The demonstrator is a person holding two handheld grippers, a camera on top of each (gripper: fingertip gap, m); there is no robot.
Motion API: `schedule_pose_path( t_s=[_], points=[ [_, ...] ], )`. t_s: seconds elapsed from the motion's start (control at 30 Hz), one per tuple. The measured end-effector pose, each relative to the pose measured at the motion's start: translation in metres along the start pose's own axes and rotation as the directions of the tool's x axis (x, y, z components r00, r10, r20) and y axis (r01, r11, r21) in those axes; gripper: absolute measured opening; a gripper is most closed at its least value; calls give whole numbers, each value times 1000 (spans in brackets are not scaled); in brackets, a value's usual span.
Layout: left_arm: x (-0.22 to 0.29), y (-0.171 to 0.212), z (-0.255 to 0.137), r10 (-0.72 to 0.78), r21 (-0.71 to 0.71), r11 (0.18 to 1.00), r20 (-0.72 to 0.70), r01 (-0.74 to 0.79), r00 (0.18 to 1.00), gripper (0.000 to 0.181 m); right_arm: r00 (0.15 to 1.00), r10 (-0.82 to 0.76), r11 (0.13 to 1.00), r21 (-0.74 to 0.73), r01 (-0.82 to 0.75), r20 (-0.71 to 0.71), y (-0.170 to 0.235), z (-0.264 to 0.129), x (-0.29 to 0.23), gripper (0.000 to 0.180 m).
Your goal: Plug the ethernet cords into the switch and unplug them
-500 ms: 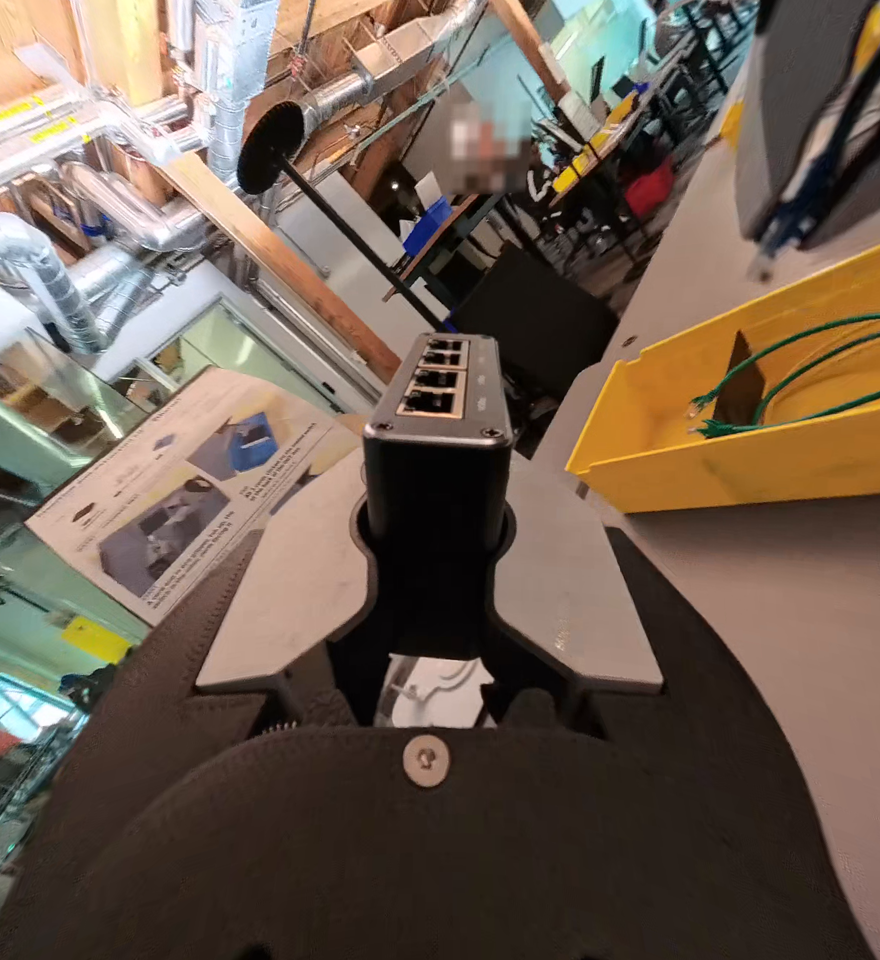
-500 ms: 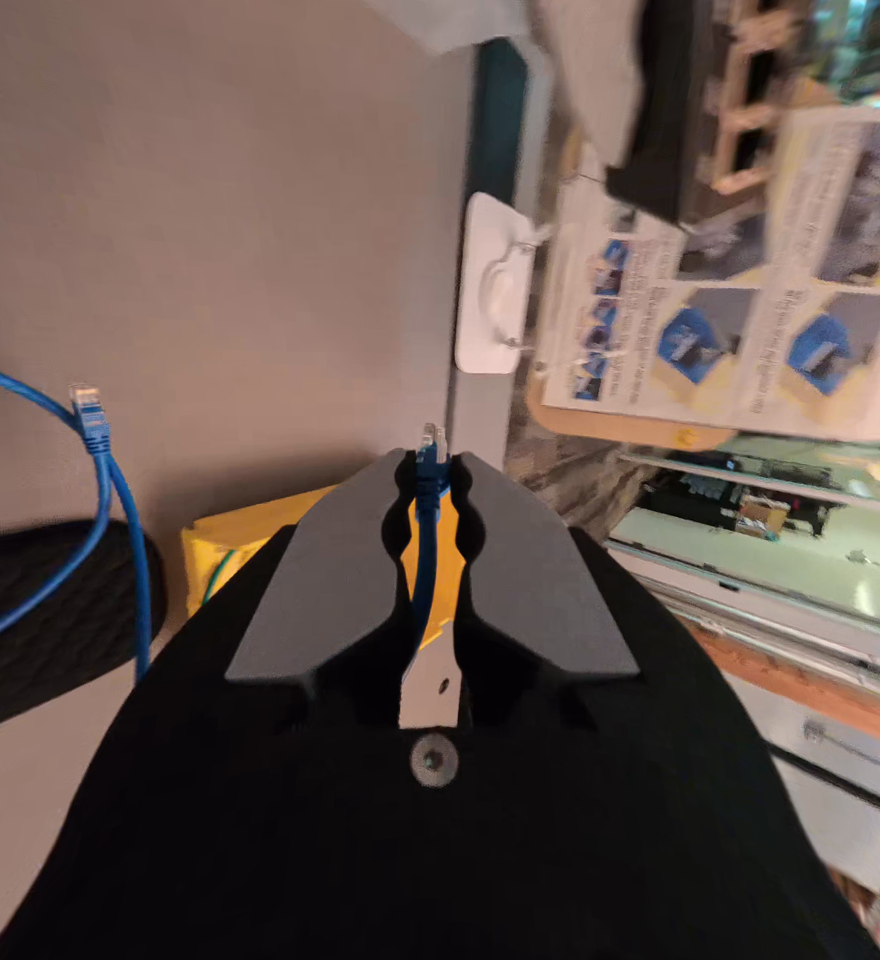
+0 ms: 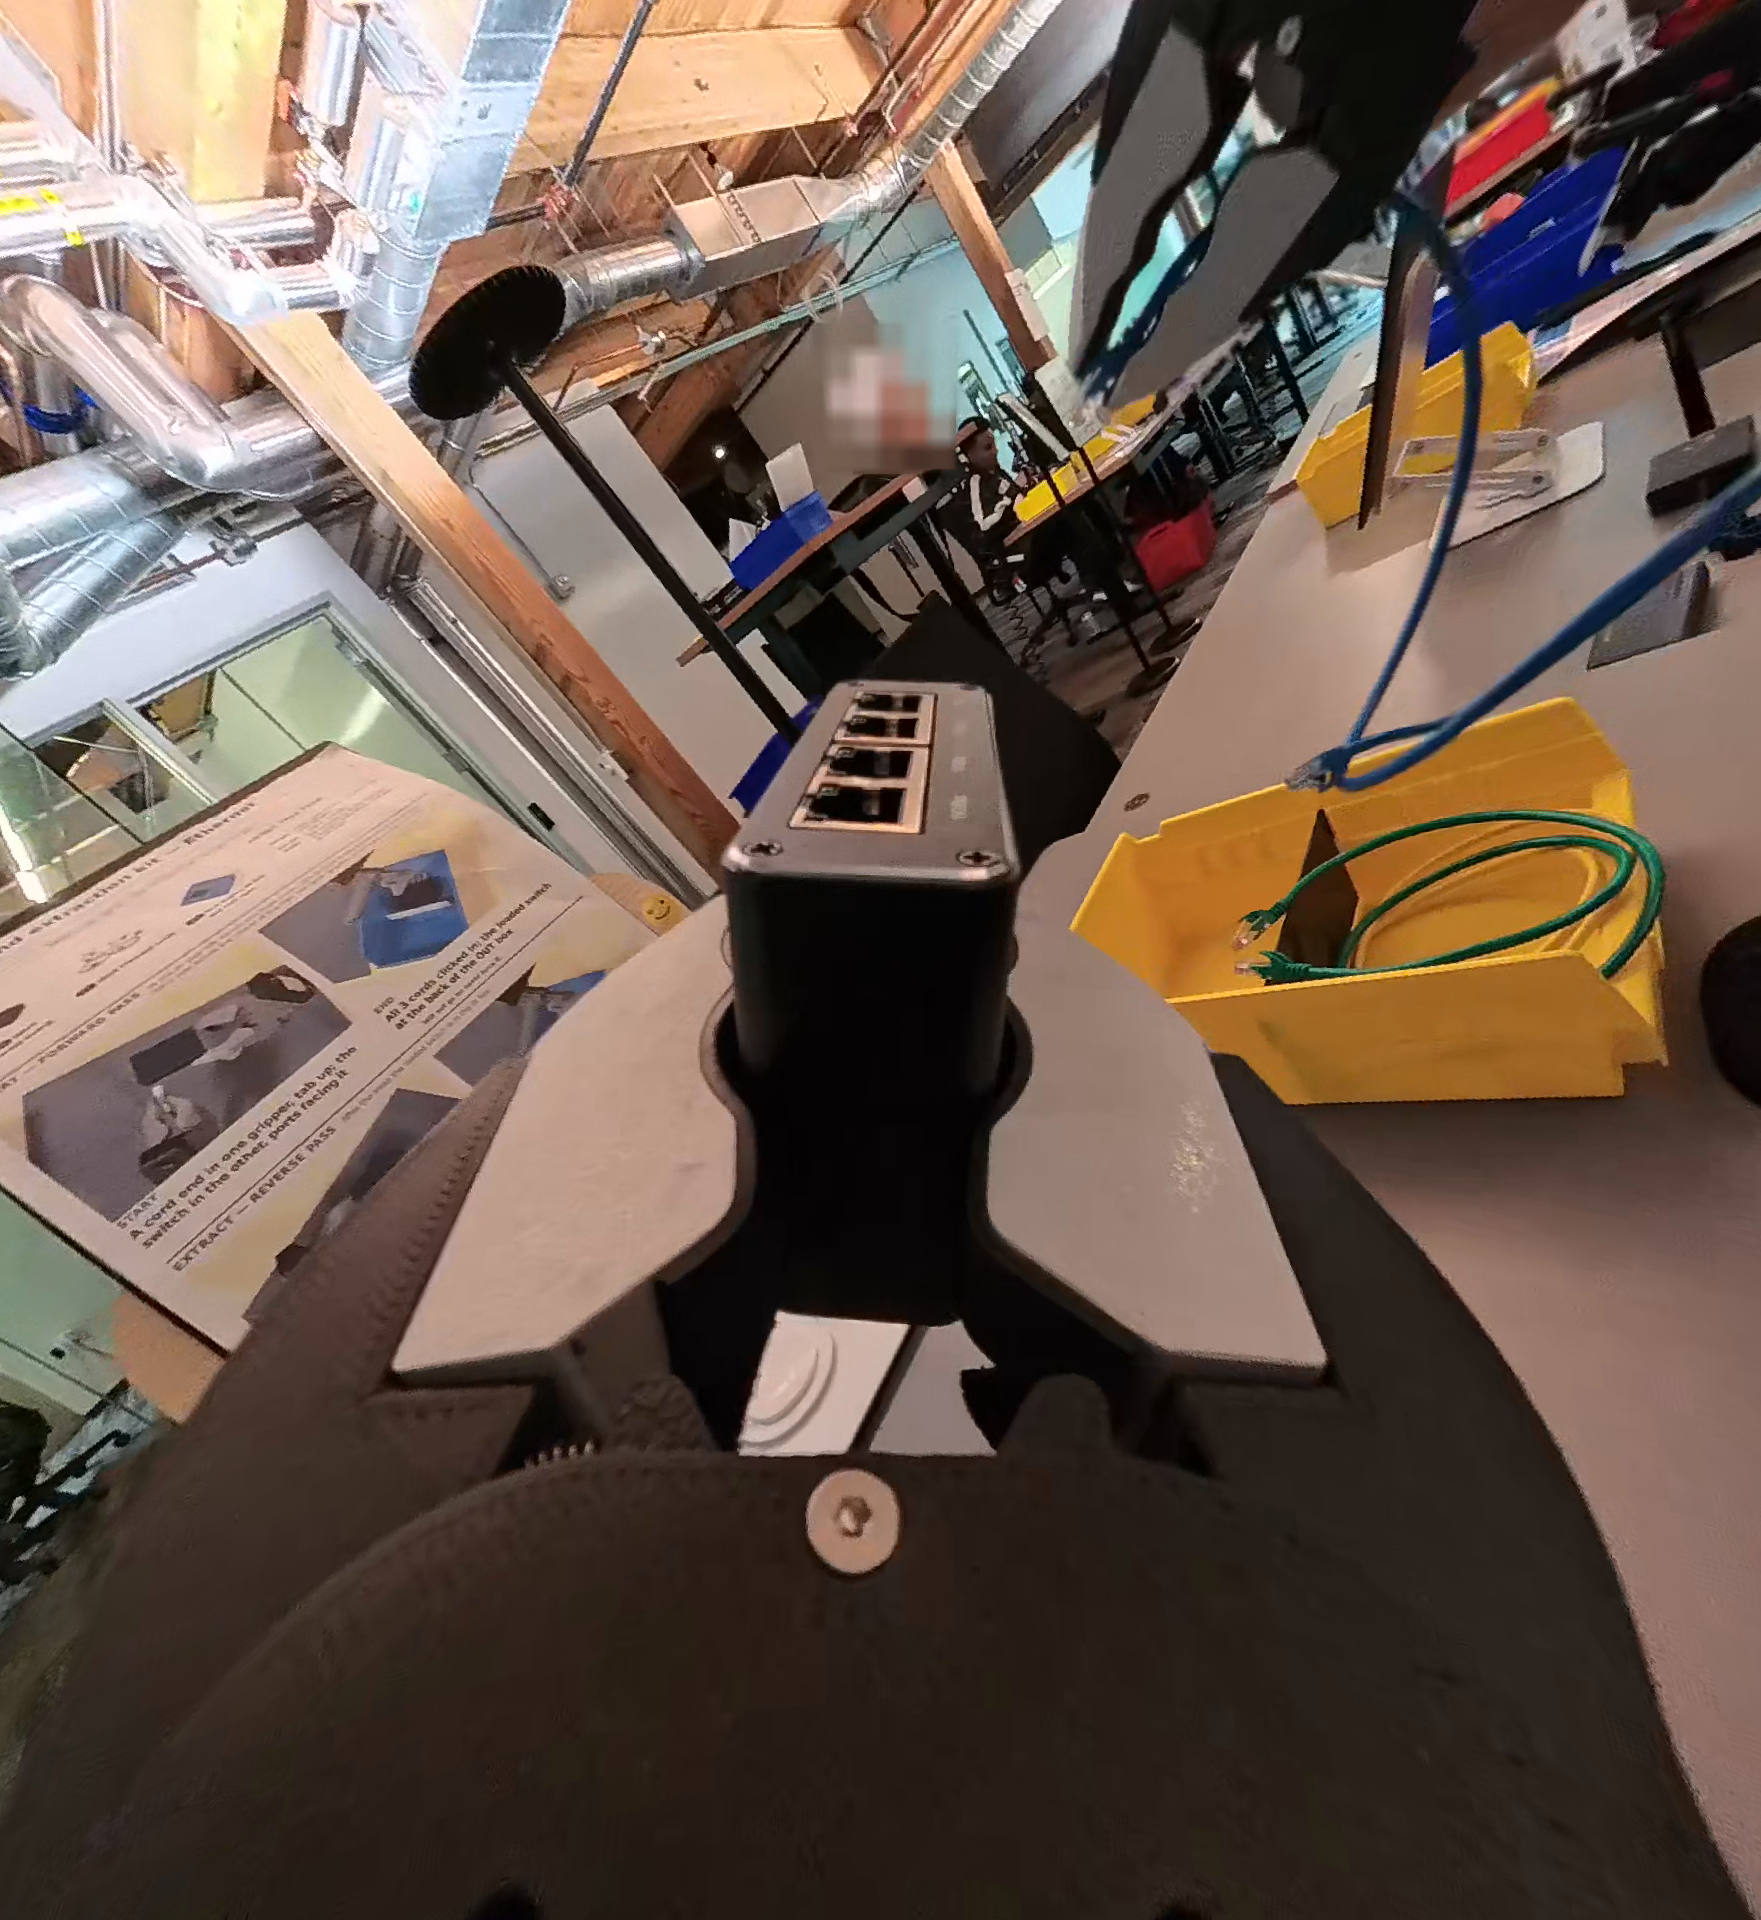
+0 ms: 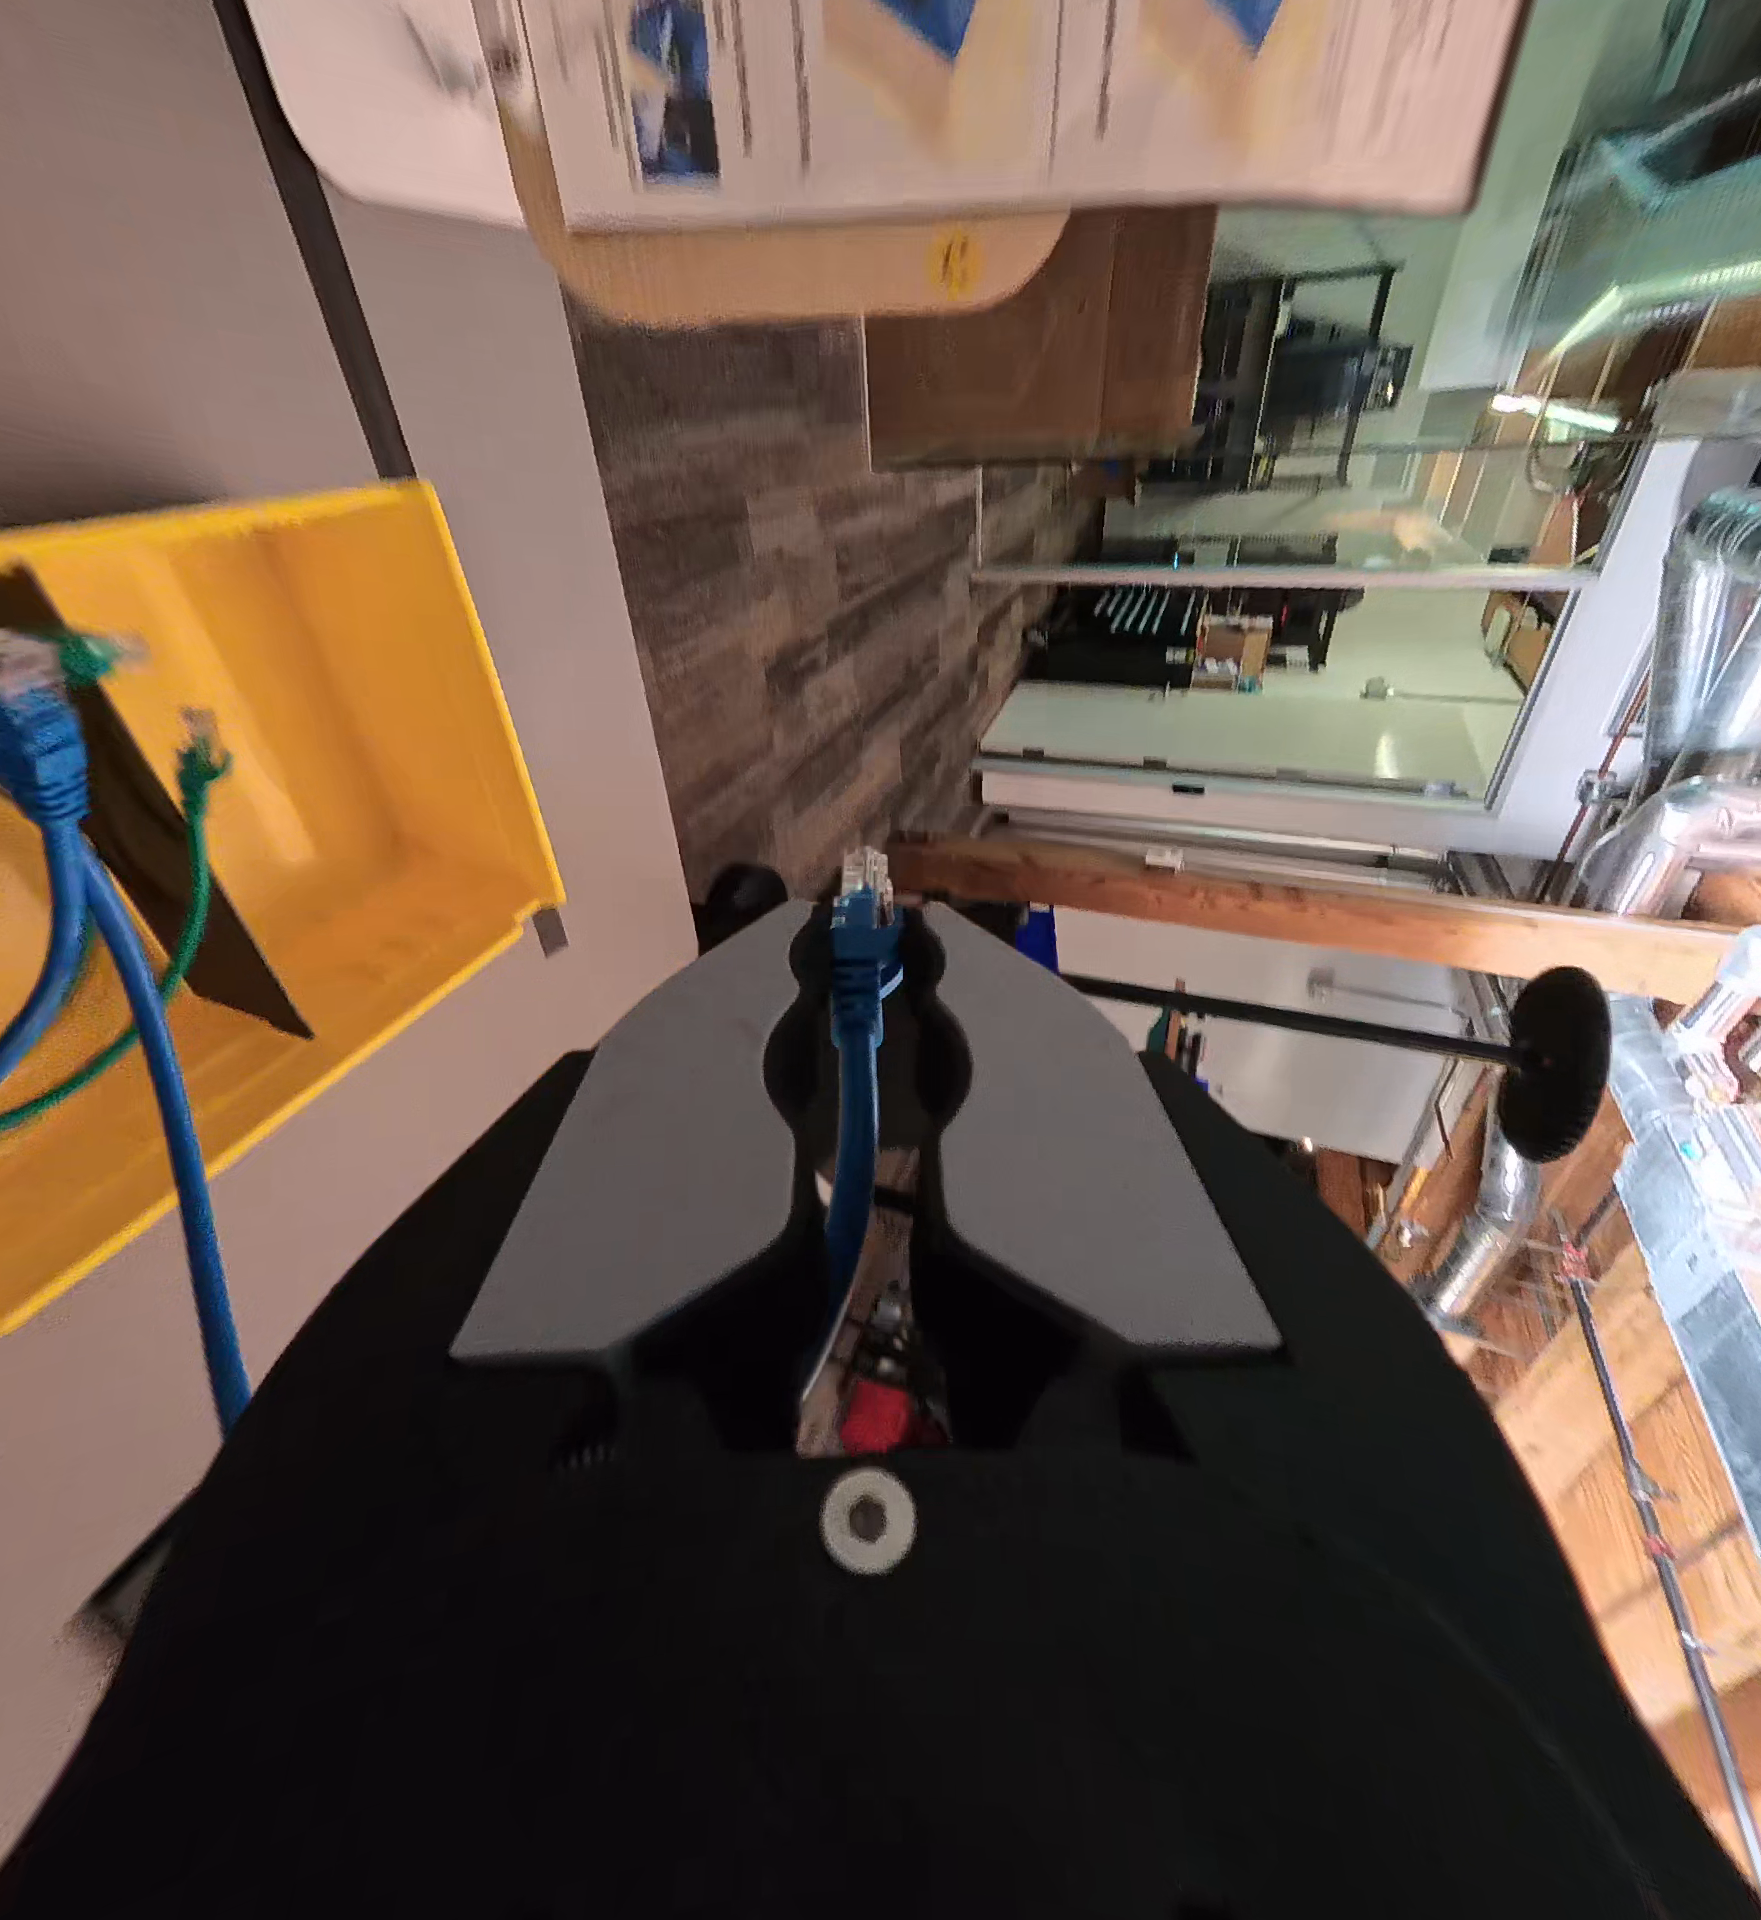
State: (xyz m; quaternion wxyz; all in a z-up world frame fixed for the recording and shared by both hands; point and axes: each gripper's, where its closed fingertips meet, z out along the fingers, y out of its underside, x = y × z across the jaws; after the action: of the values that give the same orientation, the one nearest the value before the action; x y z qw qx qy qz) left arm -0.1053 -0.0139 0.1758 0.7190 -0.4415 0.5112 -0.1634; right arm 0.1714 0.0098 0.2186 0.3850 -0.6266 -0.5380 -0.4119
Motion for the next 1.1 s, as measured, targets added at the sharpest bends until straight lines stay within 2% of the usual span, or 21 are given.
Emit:
schedule_pose_path(
  t_s=[0.13, 0.27, 0.4, 0.47, 0.6, 0.7, 0.83, 0.9, 0.97, 1.0, 1.1],
  points=[
    [3, 4, 3, 10, -28, 1000, -13, -11, 1000, 39, 1000, 9, 993, -119, -9, 2, 35, 38, -23, 14],
    [6, 11, 6, 25, -71, 997, -24, -27, 999, 39, 998, 22, 979, -203, -9, 60, 57, 70, -71, 14],
    [7, 17, 9, 11, -105, 994, -38, -15, 999, 39, 962, 217, 949, -268, -167, 168, 65, 90, -130, 15],
    [8, 19, 10, 10, -116, 993, -41, -15, 999, 39, 911, 344, 913, -308, -268, 227, 65, 94, -159, 15],
    [12, 21, 12, 4, -133, 991, -59, -12, 998, 38, 748, 565, 813, -392, -431, 348, 54, 97, -215, 21],
    [15, 24, 14, 5, -149, 989, -71, -15, 997, 37, 556, 709, 705, -427, -567, 433, 29, 93, -236, 32],
    [20, 28, 16, -1, -167, 986, -92, -15, 996, 38, 294, 779, 539, -352, -765, 554, -19, 78, -210, 44],
    [23, 27, 17, -3, -163, 986, -109, -15, 994, 37, 209, 755, 467, -287, -836, 621, -40, 63, -184, 48],
    [29, 28, 18, -6, -167, 986, -140, -18, 990, 37, 225, 697, 441, -160, -883, 681, -65, 43, -154, 49],
    [33, 28, 19, -8, -164, 986, -162, -19, 987, 39, 290, 645, 453, -48, -890, 707, -82, 29, -140, 51],
    [50, 29, 21, -43, -188, 982, -252, -5, 967, 37, 600, 456, 545, 326, -772, 658, -136, -20, -119, 52]
  ],
)
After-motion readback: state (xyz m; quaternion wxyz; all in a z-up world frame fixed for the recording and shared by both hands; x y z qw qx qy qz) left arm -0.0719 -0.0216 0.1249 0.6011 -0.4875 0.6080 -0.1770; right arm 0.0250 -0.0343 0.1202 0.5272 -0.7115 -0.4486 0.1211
